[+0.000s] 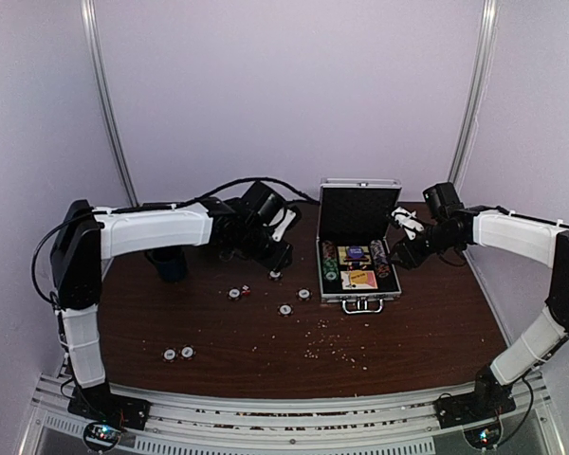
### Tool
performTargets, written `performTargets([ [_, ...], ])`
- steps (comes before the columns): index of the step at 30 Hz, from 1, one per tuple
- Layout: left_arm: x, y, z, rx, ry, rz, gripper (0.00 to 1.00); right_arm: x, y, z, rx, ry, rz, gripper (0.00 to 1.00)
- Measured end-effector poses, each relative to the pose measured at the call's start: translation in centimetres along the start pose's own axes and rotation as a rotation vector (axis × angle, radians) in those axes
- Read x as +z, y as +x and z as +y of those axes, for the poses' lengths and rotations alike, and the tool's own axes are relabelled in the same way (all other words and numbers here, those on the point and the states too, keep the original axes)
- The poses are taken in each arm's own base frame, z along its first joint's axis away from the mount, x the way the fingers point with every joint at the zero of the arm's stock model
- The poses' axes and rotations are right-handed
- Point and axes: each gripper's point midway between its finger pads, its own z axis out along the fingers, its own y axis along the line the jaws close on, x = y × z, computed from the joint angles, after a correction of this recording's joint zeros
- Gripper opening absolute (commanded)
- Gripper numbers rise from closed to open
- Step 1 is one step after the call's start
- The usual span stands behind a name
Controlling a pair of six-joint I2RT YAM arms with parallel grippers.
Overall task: Pack up texas hold em set
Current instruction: Pick up the dice from the center of the board.
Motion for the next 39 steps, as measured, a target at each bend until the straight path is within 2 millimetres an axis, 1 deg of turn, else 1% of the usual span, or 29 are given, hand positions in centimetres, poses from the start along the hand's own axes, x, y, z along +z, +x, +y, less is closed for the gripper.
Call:
performTargets([
  [3,0.7,3.5,3.5,-0.022,-0.082,0.109,0.46,0.0,0.0,0.1,-0.006,-0.006,0.0,0.5],
  [5,0.9,5.5,6.6,-0.056,-0.131,0.171,0.46,0.0,0.0,0.2,-0.007,-0.009,0.001,0.5],
  [8,0.8,7.1,10.1,-0.1,-0.172,0.226,0.46,0.0,0.1,0.2,-0.009,-0.01,0.002,0.5],
  [10,1.0,7.9,11.5,-0.112,-0.182,0.254,0.45,0.0,0.1,0.2,-0.009,-0.011,0.002,0.5],
  [12,1.6,8.8,11.5,-0.103,-0.17,0.289,0.45,0.0,0.1,0.2,-0.009,-0.013,0.001,0.5],
  [16,3.1,11.2,10.2,-0.074,-0.127,0.372,0.43,0.0,0.1,0.2,-0.009,-0.013,0.001,0.5],
  [18,3.5,11.7,9.6,-0.068,-0.104,0.393,0.43,0.0,0.1,0.3,-0.009,-0.014,0.001,0.5],
  [20,3.5,11.8,9.1,-0.063,-0.086,0.394,0.42,0.1,0.1,0.3,-0.009,-0.015,0.003,0.5],
  [29,4.1,12.4,8.2,-0.068,-0.03,0.412,0.37,0.4,0.5,0.3,-0.007,-0.022,0.02,0.5],
  [35,4.1,12.2,7.9,-0.066,-0.008,0.409,0.33,0.4,0.7,0.4,-0.005,-0.024,0.025,0.5],
  [39,4.6,11.7,7.5,-0.064,0.009,0.401,0.3,0.5,0.7,0.4,-0.004,-0.028,0.027,0.5],
])
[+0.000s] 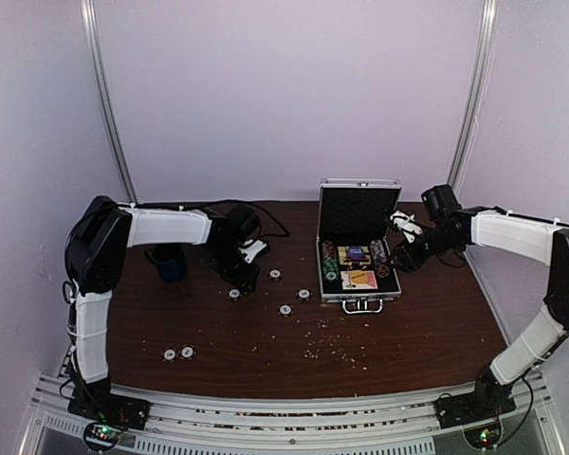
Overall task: Pack up texas hold em set
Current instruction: Pick up the dice from the center of the board.
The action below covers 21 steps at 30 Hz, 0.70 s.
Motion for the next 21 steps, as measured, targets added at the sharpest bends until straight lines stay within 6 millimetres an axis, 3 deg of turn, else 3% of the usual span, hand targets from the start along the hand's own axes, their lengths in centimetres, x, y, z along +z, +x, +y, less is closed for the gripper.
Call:
performTargets([
  [8,0.7,-0.2,-1.0,0.02,0.027,0.007,0.26,0.2,0.1,0.1,0.001,-0.007,0.005,0.5],
  [16,0.8,-0.1,-1.6,0.028,0.036,0.013,0.31,0.4,0.4,0.2,0.004,-0.016,0.014,0.5],
  [21,0.8,0.0,-1.7,0.036,0.025,0.016,0.28,0.4,0.4,0.3,0.004,-0.02,0.016,0.5],
])
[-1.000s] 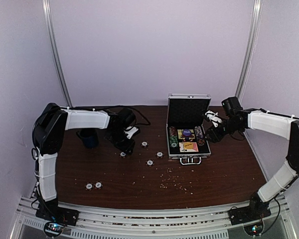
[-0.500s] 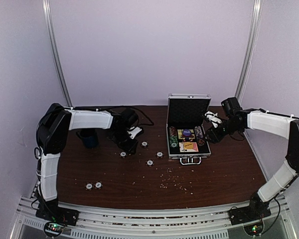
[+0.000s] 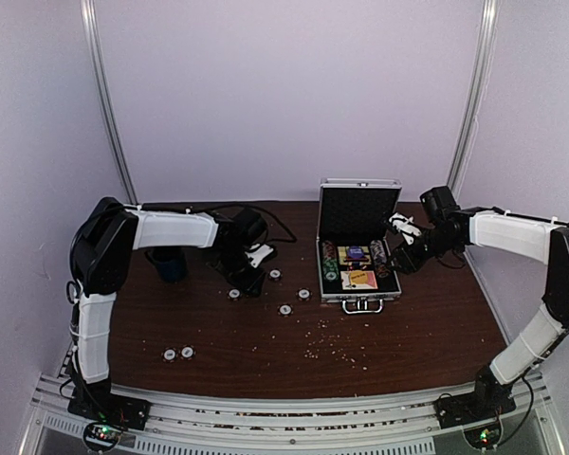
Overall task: Pack up texas hold em set
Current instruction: Pick up the dice from the center of the board.
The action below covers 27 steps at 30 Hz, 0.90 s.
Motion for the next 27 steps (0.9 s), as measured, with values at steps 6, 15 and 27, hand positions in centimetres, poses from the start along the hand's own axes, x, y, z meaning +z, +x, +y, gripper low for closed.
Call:
performTargets([
  [6,0.0,0.2,0.4,-0.008,-0.029,0.007,0.23,0.0,0.0,0.1,0.0,-0.003,0.0,0.5],
  [15,0.0,0.6,0.7,-0.023,-0.044,0.023,0.15,0.2,0.5,0.3,0.006,-0.015,0.018,0.5],
  [27,-0.9,-0.3,-1.1,-0.007,-0.014,0.014,0.1,0.2,0.6,0.3,0.004,-0.019,0.021,0.49],
])
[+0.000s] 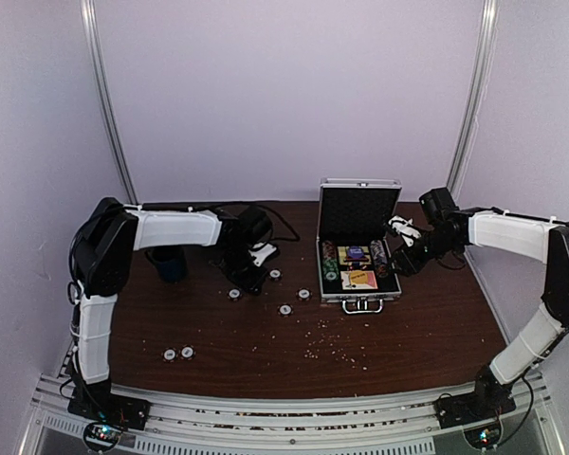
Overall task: Pack up texas hold em set
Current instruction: Pick up the dice from the center of the board, then place the dice in the slot.
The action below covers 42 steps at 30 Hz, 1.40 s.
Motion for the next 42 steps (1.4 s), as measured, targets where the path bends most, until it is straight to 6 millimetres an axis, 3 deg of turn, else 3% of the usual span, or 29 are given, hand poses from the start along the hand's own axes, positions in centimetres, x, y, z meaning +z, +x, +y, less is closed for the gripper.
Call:
performTargets([
  [13,-5.0,-11.4,-10.9,0.123,0.239,-0.409,0.11,0.0,0.0,0.0,0.0,-0.001,0.0,0.49],
  [20,-4.8,-17.0,-14.0,0.131,0.362,-0.561,0.13,0.0,0.0,0.0,0.0,0.001,0.0,0.49],
  [31,-0.3,-18.9,-15.1,0.098,0.429,-0.574,0.16,0.0,0.0,-0.1,-0.001,0.006,0.002,0.49],
  [42,1.7,-19.8,-14.7,0.091,0.398,-0.584,0.17,0.0,0.0,-0.1,-0.004,0.006,0.002,0.49],
])
